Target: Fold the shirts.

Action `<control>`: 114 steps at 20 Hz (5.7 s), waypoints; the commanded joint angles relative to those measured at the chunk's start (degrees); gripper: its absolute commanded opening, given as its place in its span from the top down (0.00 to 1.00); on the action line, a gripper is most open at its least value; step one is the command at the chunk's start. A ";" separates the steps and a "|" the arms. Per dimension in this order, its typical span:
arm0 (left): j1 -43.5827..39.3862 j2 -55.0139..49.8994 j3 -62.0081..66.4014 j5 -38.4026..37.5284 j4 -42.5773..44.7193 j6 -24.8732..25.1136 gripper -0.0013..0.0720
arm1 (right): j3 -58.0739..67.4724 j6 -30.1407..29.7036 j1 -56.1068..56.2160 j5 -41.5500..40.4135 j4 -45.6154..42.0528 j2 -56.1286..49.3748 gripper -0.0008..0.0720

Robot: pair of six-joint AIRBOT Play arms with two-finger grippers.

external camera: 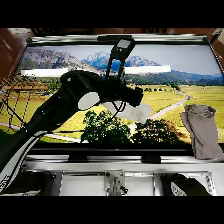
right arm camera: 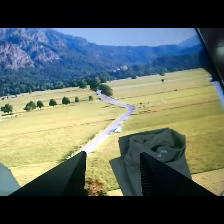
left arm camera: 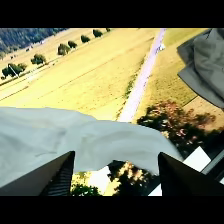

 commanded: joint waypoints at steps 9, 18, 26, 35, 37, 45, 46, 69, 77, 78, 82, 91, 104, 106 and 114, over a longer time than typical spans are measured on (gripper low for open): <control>39.32 -1.49 -5.70 -24.65 -3.15 8.76 0.11 | -0.44 -5.86 -0.59 10.95 19.52 -19.82 0.13; 46.60 -12.35 -16.92 -7.45 -17.42 13.11 0.11 | -30.62 -7.67 -7.04 10.82 31.58 -21.86 0.13; 44.61 -17.40 -16.87 -1.36 -21.73 16.24 0.16 | -44.81 -10.78 -6.80 4.98 30.88 -19.54 0.13; 44.61 -16.81 -16.28 -0.48 -25.09 18.88 0.94 | -57.11 -13.94 -6.58 -2.45 32.33 -19.54 0.13; 44.61 -16.65 -15.37 -1.60 -25.11 19.76 0.94 | -58.14 -14.01 -6.58 -5.99 32.02 -19.56 0.13; 44.61 -15.23 -14.78 -2.25 -25.11 21.18 0.94 | -58.34 -14.58 -6.58 -10.47 26.23 -19.56 0.13; 44.61 -15.19 -14.78 -2.49 -25.11 21.16 0.94 | -58.34 -14.60 -6.58 -10.95 26.43 -19.56 0.13; 45.44 26.82 16.28 7.52 -14.01 24.57 0.94 | 0.15 -16.24 -6.62 -24.96 11.50 14.49 0.89; 45.51 40.74 11.82 -6.49 -12.26 24.55 0.94 | 1.77 -13.40 -6.62 -14.73 10.82 20.63 0.89; 45.51 40.17 10.97 -9.94 -10.82 24.55 0.94 | 1.77 -13.55 -6.62 -12.39 9.75 19.45 0.89; 45.51 39.43 0.09 -16.55 -4.15 24.57 0.94 | 1.55 -15.39 -6.62 -2.56 8.20 9.94 0.89; 45.99 27.15 -34.91 7.30 -1.46 18.08 0.94 | -26.77 -4.57 -6.58 -29.73 18.36 -17.33 0.89; 46.36 -1.75 -24.30 9.11 -4.94 6.93 0.43 | -26.71 6.38 -6.45 -53.27 35.06 -31.04 0.53; 47.63 -1.46 -21.42 -1.18 -4.00 8.22 0.03 | -25.92 2.78 -6.64 -47.65 37.51 -29.77 0.24; 67.21 -0.20 -24.30 -32.39 -22.53 25.79 0.05 | -23.02 -7.87 -20.06 -1.88 26.45 -23.41 0.38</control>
